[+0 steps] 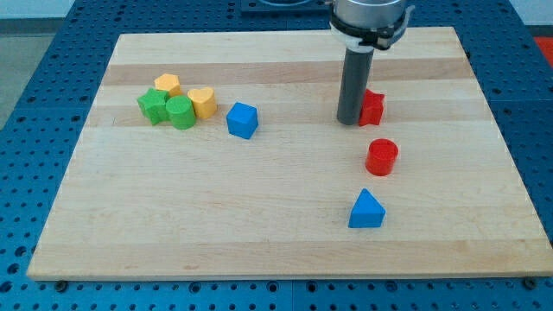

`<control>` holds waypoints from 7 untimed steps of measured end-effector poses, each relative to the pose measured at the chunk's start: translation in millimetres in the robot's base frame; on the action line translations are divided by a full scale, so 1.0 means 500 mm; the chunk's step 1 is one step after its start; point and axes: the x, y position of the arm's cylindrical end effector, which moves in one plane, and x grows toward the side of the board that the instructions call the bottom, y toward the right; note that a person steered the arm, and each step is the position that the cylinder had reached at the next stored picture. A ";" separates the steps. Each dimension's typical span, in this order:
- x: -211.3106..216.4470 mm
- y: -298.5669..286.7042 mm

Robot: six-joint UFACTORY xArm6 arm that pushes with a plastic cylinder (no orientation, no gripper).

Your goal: Push the red star on top of the red circle

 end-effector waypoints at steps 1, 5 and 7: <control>0.047 0.130; 0.185 0.106; 0.155 0.245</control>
